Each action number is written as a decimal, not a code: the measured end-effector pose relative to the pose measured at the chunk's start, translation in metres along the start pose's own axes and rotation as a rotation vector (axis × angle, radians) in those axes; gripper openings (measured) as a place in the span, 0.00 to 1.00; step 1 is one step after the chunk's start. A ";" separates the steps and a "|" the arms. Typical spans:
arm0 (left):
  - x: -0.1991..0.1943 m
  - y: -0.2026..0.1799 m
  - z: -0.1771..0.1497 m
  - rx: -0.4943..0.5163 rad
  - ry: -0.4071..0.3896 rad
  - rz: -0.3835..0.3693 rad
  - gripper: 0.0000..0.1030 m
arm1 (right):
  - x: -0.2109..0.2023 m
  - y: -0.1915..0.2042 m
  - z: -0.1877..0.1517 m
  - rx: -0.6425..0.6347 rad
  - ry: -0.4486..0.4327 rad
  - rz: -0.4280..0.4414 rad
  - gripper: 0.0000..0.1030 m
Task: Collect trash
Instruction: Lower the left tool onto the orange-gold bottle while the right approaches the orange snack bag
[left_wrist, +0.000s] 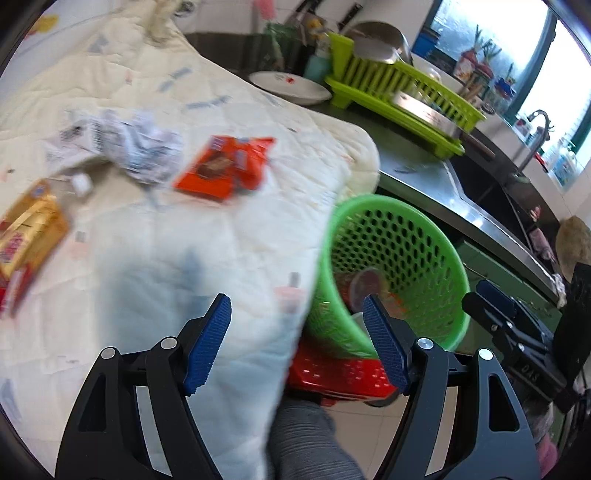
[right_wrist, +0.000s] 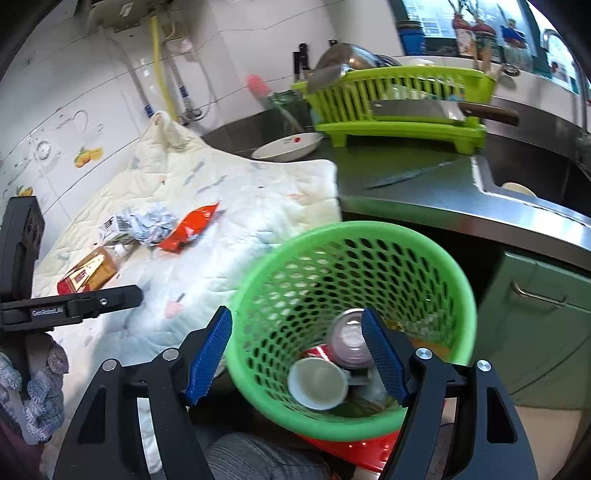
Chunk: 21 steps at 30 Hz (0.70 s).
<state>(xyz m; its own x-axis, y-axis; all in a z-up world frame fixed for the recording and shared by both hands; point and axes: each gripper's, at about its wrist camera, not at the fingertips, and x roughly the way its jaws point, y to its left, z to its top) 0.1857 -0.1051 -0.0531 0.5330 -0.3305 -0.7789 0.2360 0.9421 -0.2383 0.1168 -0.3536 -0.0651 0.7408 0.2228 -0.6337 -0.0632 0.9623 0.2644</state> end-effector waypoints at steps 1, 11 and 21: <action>-0.007 0.007 0.000 0.001 -0.014 0.013 0.71 | 0.002 0.007 0.002 -0.008 0.004 0.011 0.68; -0.064 0.087 0.015 -0.050 -0.110 0.136 0.71 | 0.024 0.069 0.020 -0.091 0.033 0.097 0.68; -0.082 0.182 0.040 -0.077 -0.087 0.229 0.82 | 0.058 0.122 0.046 -0.147 0.086 0.175 0.68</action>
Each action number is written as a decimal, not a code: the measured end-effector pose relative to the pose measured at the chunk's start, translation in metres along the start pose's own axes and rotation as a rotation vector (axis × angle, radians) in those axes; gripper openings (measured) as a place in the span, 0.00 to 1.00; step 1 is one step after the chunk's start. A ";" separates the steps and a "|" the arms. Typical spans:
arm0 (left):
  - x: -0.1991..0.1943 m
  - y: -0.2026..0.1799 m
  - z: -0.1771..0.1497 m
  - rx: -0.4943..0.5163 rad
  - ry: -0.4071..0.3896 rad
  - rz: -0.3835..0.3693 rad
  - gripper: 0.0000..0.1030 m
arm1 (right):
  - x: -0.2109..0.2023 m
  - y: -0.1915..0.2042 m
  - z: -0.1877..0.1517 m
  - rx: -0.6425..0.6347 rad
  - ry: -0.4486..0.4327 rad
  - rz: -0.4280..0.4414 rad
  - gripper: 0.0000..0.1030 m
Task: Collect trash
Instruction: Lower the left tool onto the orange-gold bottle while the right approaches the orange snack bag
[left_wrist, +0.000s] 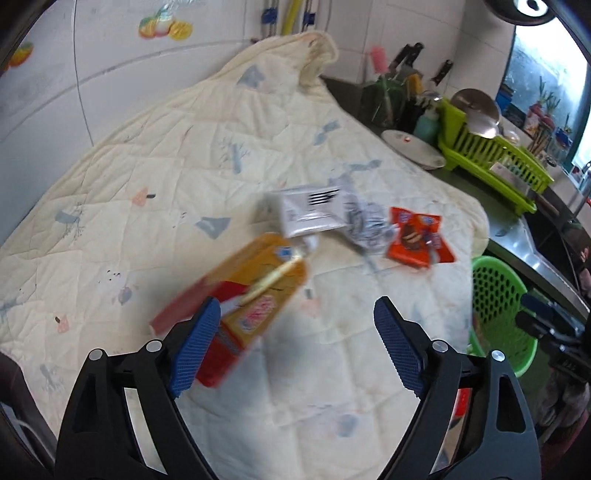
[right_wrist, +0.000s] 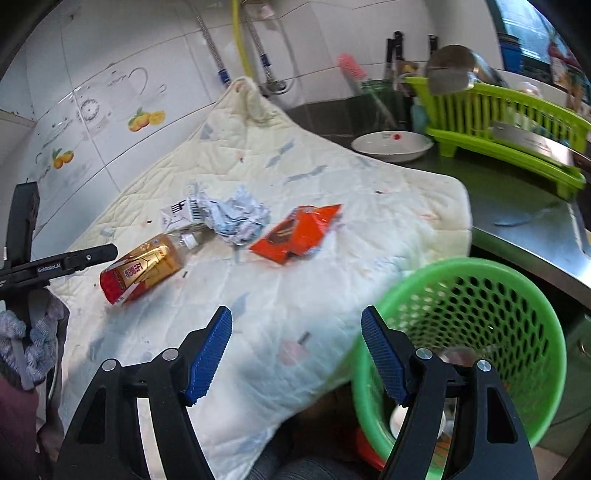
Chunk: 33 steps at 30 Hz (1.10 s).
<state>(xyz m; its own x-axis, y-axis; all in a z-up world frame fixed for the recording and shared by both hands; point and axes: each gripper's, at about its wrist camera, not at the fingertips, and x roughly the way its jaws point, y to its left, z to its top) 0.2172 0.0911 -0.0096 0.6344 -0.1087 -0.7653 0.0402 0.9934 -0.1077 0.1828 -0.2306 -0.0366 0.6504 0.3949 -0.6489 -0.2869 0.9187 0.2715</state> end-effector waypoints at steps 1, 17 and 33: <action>0.004 0.003 0.000 -0.002 0.012 0.009 0.82 | 0.004 0.003 0.003 -0.005 0.005 0.005 0.68; 0.057 0.029 0.011 0.145 0.129 0.044 0.84 | 0.095 -0.003 0.069 0.040 0.079 0.018 0.68; 0.082 0.032 0.013 0.180 0.208 -0.055 0.86 | 0.181 -0.029 0.089 0.166 0.170 -0.017 0.51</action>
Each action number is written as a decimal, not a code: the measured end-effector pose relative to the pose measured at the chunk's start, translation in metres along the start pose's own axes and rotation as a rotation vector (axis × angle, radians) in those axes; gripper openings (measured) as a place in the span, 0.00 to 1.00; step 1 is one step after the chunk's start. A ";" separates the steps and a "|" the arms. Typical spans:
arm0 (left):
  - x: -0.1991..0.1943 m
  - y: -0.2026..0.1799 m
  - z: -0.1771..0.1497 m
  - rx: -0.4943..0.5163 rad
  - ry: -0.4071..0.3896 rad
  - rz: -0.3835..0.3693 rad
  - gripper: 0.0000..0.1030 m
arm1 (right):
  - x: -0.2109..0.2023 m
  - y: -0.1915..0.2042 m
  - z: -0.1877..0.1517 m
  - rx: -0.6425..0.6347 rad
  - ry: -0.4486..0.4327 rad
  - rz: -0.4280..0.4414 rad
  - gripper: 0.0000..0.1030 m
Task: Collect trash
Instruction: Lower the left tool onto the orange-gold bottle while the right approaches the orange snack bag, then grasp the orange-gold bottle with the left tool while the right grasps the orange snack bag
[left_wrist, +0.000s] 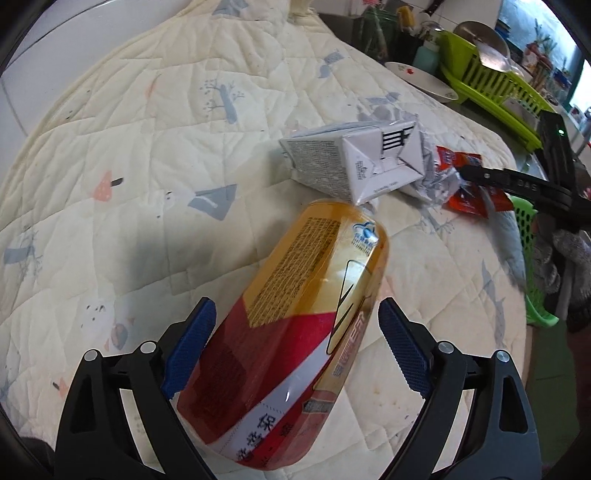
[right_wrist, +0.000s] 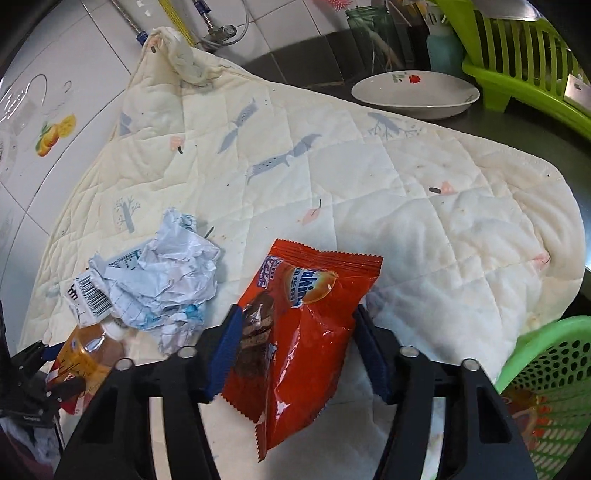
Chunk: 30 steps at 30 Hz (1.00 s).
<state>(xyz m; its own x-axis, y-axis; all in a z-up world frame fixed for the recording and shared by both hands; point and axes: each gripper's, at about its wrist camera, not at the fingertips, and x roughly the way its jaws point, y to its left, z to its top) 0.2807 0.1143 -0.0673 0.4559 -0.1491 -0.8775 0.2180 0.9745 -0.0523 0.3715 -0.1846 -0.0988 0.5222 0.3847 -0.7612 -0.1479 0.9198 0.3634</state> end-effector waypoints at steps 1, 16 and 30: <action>0.001 -0.001 0.001 0.007 0.003 0.001 0.86 | -0.001 0.000 -0.001 -0.003 -0.001 0.001 0.49; 0.013 -0.017 0.002 0.046 0.018 0.025 0.79 | -0.027 -0.005 -0.017 0.001 -0.058 0.030 0.20; -0.017 -0.033 -0.027 -0.008 -0.012 -0.031 0.75 | -0.079 -0.003 -0.045 -0.006 -0.125 0.083 0.19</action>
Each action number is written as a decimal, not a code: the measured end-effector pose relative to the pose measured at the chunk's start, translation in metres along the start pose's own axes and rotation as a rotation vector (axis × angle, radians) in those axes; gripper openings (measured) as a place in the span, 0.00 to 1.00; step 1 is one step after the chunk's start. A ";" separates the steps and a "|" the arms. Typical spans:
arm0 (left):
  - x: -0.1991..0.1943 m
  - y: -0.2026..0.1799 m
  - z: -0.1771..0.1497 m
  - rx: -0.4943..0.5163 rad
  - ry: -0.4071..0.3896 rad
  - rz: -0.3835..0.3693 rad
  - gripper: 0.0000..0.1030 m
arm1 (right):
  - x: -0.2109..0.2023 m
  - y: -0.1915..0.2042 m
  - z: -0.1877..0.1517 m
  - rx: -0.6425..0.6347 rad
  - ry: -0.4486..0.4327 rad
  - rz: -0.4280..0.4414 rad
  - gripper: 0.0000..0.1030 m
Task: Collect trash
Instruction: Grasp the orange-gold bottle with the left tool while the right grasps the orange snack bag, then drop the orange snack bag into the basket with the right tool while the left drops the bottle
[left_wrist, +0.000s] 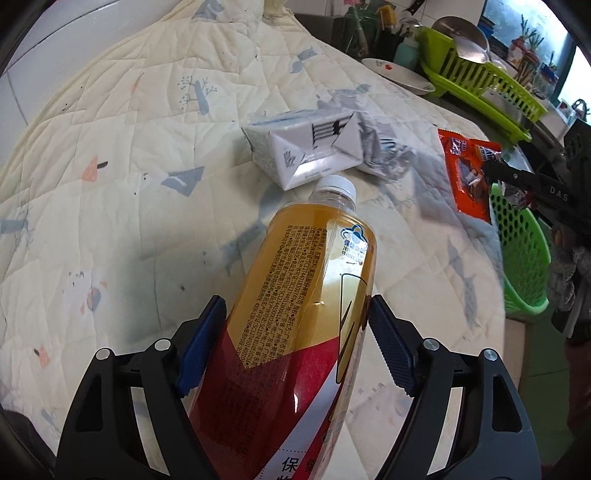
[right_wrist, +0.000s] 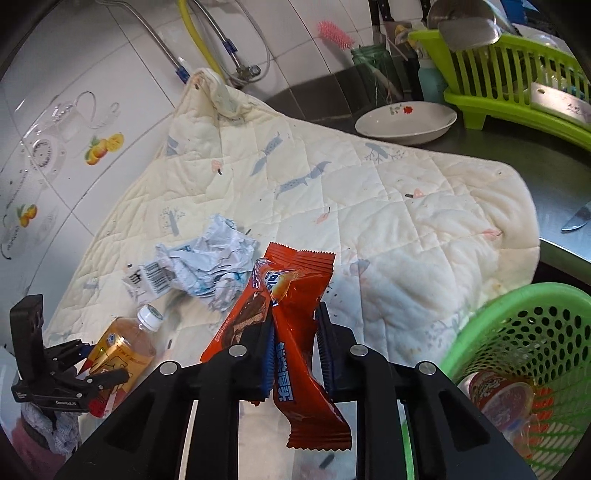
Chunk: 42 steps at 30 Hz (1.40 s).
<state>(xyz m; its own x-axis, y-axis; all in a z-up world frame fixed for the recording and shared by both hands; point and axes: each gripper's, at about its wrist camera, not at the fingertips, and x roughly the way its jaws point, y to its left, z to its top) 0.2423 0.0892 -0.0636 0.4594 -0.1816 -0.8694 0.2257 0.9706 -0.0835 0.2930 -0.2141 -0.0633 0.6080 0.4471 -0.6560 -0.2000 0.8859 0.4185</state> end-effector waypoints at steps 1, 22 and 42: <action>-0.002 -0.001 -0.002 0.000 -0.002 -0.003 0.75 | -0.004 0.000 -0.002 -0.002 -0.005 0.002 0.19; -0.058 -0.073 -0.021 0.043 -0.128 -0.171 0.74 | -0.109 -0.060 -0.055 0.018 -0.080 -0.174 0.19; -0.016 -0.235 0.033 0.197 -0.121 -0.371 0.74 | -0.150 -0.170 -0.104 0.092 -0.069 -0.479 0.47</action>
<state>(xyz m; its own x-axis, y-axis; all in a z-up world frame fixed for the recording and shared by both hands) 0.2099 -0.1415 -0.0144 0.4110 -0.5411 -0.7337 0.5487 0.7895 -0.2750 0.1556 -0.4194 -0.1014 0.6652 -0.0200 -0.7464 0.1817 0.9739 0.1358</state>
